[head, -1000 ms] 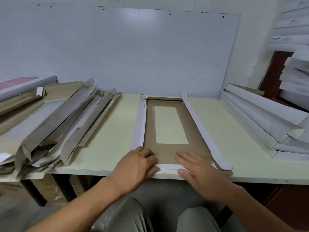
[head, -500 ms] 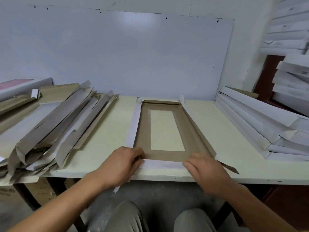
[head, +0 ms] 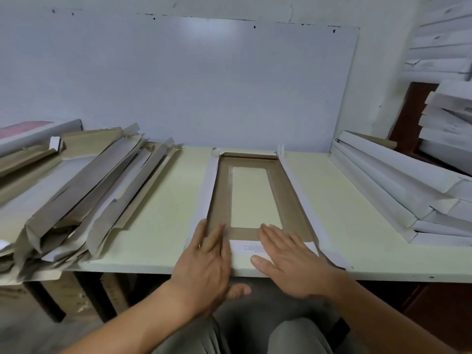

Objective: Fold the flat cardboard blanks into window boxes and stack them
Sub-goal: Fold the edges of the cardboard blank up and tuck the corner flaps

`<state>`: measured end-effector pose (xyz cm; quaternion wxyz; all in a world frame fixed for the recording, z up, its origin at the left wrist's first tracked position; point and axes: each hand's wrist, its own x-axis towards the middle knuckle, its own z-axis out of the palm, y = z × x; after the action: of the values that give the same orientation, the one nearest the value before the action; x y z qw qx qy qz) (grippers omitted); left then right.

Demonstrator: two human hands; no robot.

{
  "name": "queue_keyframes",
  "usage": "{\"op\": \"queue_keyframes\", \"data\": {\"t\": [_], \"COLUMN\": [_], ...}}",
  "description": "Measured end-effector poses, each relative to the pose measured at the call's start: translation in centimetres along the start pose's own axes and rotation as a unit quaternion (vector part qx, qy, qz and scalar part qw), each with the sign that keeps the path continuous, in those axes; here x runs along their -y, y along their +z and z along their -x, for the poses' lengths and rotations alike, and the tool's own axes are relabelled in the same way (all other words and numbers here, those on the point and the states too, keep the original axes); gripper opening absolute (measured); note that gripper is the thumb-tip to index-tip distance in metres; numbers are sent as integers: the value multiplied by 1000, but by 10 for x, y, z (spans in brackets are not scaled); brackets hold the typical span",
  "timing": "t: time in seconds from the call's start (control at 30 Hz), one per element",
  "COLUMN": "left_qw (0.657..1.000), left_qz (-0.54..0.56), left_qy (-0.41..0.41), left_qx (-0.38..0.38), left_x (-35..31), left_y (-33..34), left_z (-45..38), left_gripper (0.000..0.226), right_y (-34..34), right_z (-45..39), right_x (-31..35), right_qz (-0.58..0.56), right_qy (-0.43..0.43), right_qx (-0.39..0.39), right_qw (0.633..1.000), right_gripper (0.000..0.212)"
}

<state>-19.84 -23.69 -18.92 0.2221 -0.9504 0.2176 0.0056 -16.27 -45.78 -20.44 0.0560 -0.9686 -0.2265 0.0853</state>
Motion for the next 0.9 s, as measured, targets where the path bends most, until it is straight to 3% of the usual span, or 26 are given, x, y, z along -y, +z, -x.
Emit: {"op": "queue_keyframes", "data": {"t": [0.1,0.17,0.2,0.27,0.3,0.33,0.4,0.47,0.6,0.77,0.9], "left_qw": [1000,992,970,868,825,808,829,875,920,912,879], "left_qz": [8,128,242,492,558,582,554,476,370,383,444], "left_qy": [-13,19,34,50,51,52,56,84,131,144,160], "left_qx": [4,-4,-6,-46,-71,-80,-53,-30,-9,-26,-64], "left_x": [21,38,49,72,84,95,109,111,106,108,108], "left_y": [-2,1,2,6,11,16,28,37,41,41,38], "left_z": [7,11,13,20,24,28,32,29,19,14,15], "left_gripper": [109,101,92,73,75,84,98,102,102,70,45], "right_y": [-4,-8,-11,-23,-29,-37,-50,-58,-62,-51,-38], "right_z": [15,22,25,24,22,18,5,-9,-34,-34,-19], "right_x": [-22,-33,-36,-42,-42,-40,-32,-16,21,40,42], "right_qz": [14,31,32,2,-33,-78,-148,-184,-168,-177,-124], "right_qy": [60,86,85,72,66,65,56,33,-5,-53,-55], "right_qx": [2,7,10,-9,-41,-79,-108,-50,54,53,27], "right_qw": [998,996,996,997,996,992,982,981,984,981,990], "right_gripper": [105,105,103,97,87,78,64,46,52,34,52]}}
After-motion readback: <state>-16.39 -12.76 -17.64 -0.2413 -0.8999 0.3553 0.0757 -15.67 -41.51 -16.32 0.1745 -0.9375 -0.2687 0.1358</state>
